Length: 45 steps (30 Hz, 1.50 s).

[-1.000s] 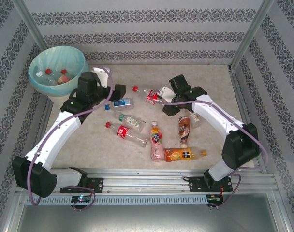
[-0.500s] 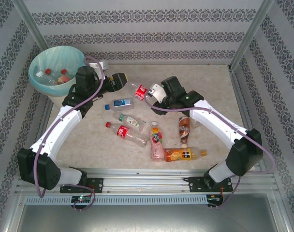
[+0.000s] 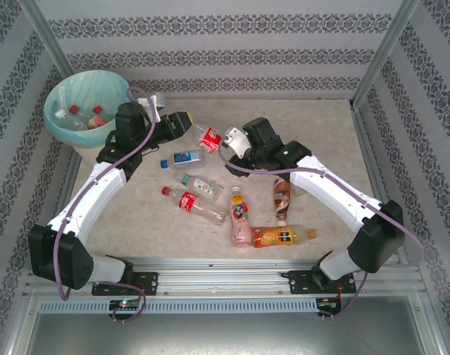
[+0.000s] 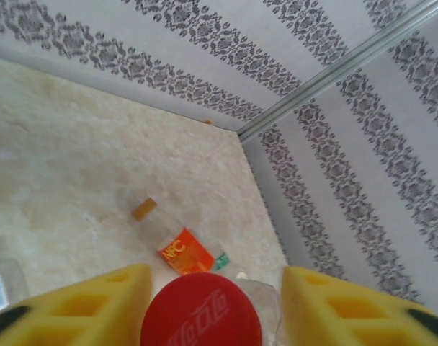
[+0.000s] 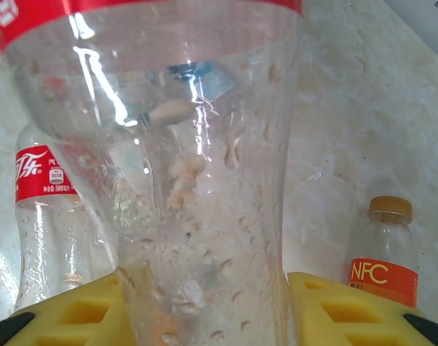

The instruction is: Put the plastic bottles in the bin

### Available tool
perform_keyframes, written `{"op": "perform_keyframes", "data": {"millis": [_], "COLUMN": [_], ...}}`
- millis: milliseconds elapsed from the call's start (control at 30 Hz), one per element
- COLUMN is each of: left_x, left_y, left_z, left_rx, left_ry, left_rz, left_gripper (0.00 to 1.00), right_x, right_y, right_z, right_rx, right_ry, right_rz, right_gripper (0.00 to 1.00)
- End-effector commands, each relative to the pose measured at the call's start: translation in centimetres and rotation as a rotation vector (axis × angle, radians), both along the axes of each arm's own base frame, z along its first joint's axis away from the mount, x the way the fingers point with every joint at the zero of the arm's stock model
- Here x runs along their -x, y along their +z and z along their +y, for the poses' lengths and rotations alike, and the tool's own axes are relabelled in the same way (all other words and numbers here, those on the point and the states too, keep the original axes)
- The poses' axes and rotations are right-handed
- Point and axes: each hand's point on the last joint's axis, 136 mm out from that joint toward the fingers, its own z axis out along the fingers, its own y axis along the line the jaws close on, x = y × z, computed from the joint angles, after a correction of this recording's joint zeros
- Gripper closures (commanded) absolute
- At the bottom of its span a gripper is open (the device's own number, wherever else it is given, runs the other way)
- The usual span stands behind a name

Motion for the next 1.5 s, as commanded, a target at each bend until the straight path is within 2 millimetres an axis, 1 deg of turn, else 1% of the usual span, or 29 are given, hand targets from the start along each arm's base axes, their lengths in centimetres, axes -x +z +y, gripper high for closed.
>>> {"op": "perform_keyframes", "data": {"millis": [0,100,167,200,300,367,400,467,567,633,700,800,900,933,1033,1133,1233,1300,1367,1467], "left_x": [-0.1,0.0,-0.1,-0.1,-0.2,-0.4,-0.6,-0.4,0.5,1.5,2.6,3.9,5.0,5.2,5.0,3.9,2.3,1.1,-0.1,-1.8], "left_y": [1.2,1.7,2.0,2.2,3.8,6.0,7.5,10.8,15.8,18.5,20.4,22.4,23.9,24.2,24.3,23.1,21.0,19.2,17.3,14.1], "left_z": [-0.3,-0.3,-0.2,-0.2,0.4,1.6,2.5,4.7,8.7,11.3,14.0,17.8,20.9,21.6,23.7,26.0,27.6,28.3,28.8,29.2], "left_rx": [0.030,0.030,0.030,0.031,0.024,0.016,0.011,-0.009,-0.081,-0.176,-0.303,-0.460,-0.587,-0.622,-0.721,-0.792,-0.853,-0.867,-0.859,-0.801], "left_ry": [-0.026,-0.027,-0.025,-0.023,-0.004,0.036,0.063,0.127,0.263,0.361,0.475,0.632,0.765,0.790,0.850,0.874,0.860,0.839,0.814,0.772], "left_rz": [-0.043,-0.051,-0.056,-0.058,-0.090,-0.139,-0.172,-0.249,-0.375,-0.449,-0.487,-0.518,-0.528,-0.526,-0.487,-0.409,-0.325,-0.275,-0.228,-0.180], "left_gripper": [0.67,0.72,0.83,0.87,0.98,1.00,1.00,1.00,1.00,1.00,1.00,1.00,1.00,1.00,1.00,1.00,1.00,1.00,1.00,1.00], "right_x": [0.2,0.1,0.1,0.0,0.0,-0.3,-0.4,-0.3,0.1,0.3,0.5,0.6,0.7,0.7,0.9,1.1,1.2,1.2,1.1,1.2], "right_y": [2.7,2.8,3.0,3.2,4.2,5.4,6.2,7.7,9.7,10.6,11.2,11.1,10.5,10.4,10.0,9.6,9.3,9.2,9.0,8.7], "right_z": [0.9,0.8,1.0,1.0,1.4,1.6,1.7,1.9,2.3,2.2,2.2,1.9,1.7,1.8,1.8,1.7,1.6,1.5,1.4,1.5], "right_rx": [-0.072,-0.070,-0.079,-0.082,-0.103,-0.129,-0.149,-0.193,-0.246,-0.265,-0.264,-0.242,-0.216,-0.211,-0.193,-0.176,-0.163,-0.161,-0.156,-0.151], "right_ry": [0.007,0.001,-0.001,-0.005,-0.007,-0.028,-0.039,-0.044,-0.030,-0.029,-0.016,-0.015,-0.012,-0.009,0.002,0.003,0.003,0.001,-0.003,-0.005], "right_rz": [-0.044,-0.049,-0.050,-0.054,-0.075,-0.104,-0.117,-0.134,-0.171,-0.192,-0.211,-0.225,-0.221,-0.219,-0.214,-0.211,-0.209,-0.209,-0.207,-0.199], "right_gripper": [0.57,0.57,0.56,0.53,0.34,0.16,0.11,0.06,0.02,0.02,0.02,0.02,0.02,0.02,0.02,0.02,0.02,0.02,0.02,0.02]}}
